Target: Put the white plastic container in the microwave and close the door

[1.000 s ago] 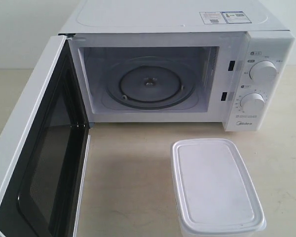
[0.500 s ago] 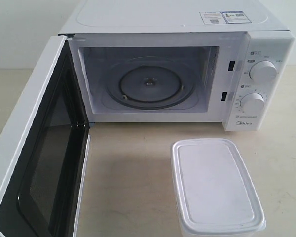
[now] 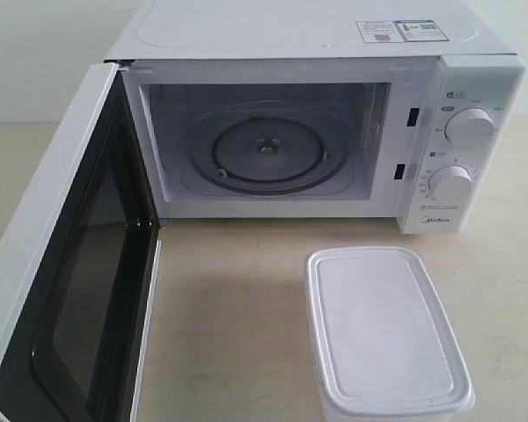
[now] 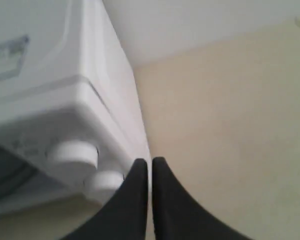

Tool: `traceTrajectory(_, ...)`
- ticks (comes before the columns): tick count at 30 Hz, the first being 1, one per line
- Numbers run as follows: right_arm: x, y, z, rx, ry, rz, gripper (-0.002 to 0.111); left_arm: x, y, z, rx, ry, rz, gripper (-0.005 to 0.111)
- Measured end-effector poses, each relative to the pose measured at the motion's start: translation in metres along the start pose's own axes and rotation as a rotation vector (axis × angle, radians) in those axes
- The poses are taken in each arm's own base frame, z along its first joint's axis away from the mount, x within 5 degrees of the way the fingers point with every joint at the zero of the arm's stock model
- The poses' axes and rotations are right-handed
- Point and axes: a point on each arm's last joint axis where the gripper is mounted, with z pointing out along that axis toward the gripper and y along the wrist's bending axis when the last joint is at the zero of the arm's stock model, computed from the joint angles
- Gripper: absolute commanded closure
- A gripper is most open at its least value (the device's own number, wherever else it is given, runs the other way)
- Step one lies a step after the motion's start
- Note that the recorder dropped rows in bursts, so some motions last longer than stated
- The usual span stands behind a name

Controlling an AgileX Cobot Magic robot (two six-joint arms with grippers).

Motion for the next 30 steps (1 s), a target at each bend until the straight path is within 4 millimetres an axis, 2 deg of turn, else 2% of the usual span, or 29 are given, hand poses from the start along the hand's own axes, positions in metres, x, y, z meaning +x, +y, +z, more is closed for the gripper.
traceTrajectory(6,0.074,-0.005,0.027,-0.075,0.385,0.077,0.108,0.0,0.0,0.0,0.0,0.0,0.0,0.102)
traceTrajectory(10,0.101,0.004,0.033,-0.232,0.588,0.089,0.108,0.0,0.0,0.0,0.0,0.0,0.0,0.102)
traceTrajectory(13,0.111,0.011,0.036,-0.391,0.708,0.089,0.108,0.0,0.0,0.0,0.0,0.0,0.0,0.102)
traceTrajectory(16,0.11,0.01,0.038,-0.582,0.759,0.19,0.108,0.0,0.0,0.0,0.0,0.0,0.0,0.102)
traceTrajectory(18,0.102,0.003,0.04,-0.696,0.72,0.294,0.108,0.0,0.0,0.0,0.0,0.0,0.0,0.102)
traceTrajectory(22,0.094,-0.015,0.051,-0.74,0.618,0.403,0.107,0.0,0.0,0.0,0.0,0.0,0.0,0.102)
traceTrajectory(24,0.098,-0.02,0.058,-0.745,0.632,0.417,0.101,0.0,0.0,0.0,0.0,0.0,0.0,0.102)
traceTrajectory(29,0.118,-0.029,0.08,-0.762,0.708,0.442,0.07,0.0,0.0,0.0,0.0,0.0,0.0,0.102)
traceTrajectory(30,0.123,-0.031,0.084,-0.763,0.725,0.451,0.067,0.0,0.0,0.0,0.0,0.0,0.0,0.102)
